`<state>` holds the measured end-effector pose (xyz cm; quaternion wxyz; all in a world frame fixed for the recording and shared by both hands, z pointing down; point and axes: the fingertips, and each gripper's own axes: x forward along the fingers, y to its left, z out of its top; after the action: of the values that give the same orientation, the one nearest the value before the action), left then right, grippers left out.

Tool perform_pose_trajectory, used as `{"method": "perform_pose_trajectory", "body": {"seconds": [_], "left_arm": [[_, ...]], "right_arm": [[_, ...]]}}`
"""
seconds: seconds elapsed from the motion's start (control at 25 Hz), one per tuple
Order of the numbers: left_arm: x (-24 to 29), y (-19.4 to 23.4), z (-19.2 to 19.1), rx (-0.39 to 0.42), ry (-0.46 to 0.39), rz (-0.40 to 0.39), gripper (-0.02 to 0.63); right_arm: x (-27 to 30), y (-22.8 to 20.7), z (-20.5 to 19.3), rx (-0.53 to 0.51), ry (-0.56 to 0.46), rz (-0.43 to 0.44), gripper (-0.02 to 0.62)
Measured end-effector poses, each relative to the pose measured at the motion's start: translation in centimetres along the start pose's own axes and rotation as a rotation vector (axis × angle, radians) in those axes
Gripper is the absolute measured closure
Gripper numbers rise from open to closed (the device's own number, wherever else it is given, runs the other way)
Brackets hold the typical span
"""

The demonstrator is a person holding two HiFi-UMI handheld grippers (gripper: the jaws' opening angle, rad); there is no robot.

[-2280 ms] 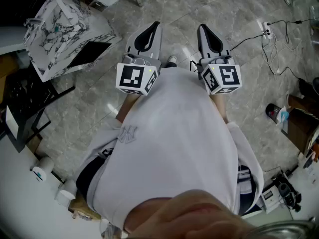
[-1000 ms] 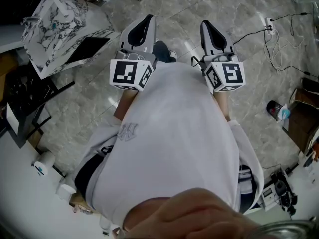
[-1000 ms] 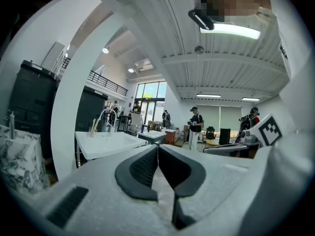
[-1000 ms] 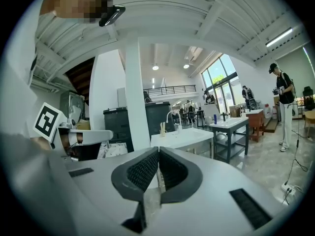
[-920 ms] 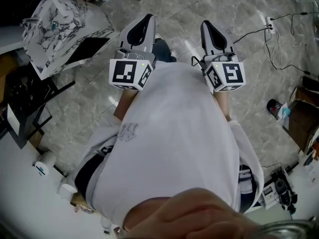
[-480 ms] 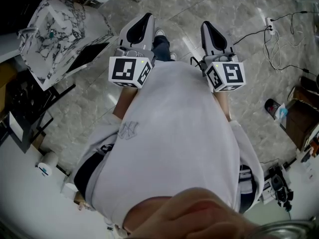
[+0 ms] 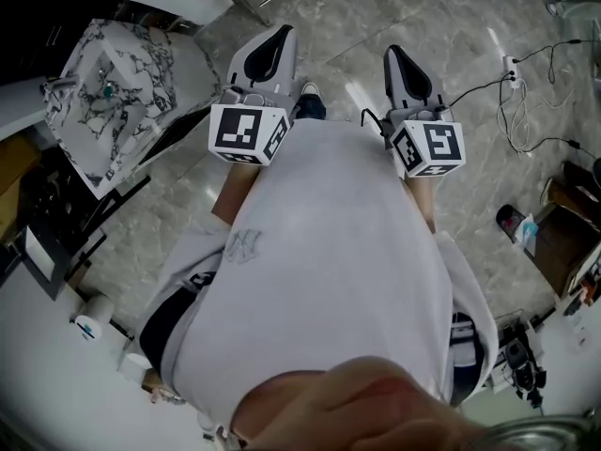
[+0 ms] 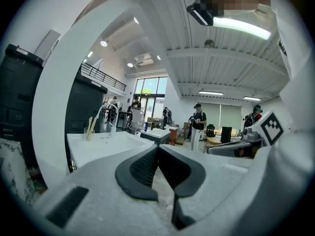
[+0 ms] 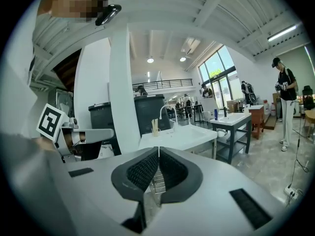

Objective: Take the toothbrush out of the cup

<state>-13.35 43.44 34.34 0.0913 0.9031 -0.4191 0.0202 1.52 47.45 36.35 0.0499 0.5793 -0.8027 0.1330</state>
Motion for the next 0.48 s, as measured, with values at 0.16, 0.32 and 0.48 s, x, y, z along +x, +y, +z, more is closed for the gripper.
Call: {"method": "perform_pose_trajectory", "body": {"seconds": [0.16,0.32,0.48], "left_arm": [[1.0,2.0,0.2,-0.006,0.001,-0.001,0.591],[1.6,3.3,0.2,-0.019,0.004,0.018,0.591],[2.0,4.1,0.0,-0.025,0.007,0.033,0.591]], "right_arm": [[2.1,-0.5,0.5,0.002,-0.001,-0.016,0.58],[3.4,-1.0,0.8,0.008,0.007,-0.022,0.58],[4.5,-1.4,0.3,0.013,0.026,-0.02,0.58]]}}
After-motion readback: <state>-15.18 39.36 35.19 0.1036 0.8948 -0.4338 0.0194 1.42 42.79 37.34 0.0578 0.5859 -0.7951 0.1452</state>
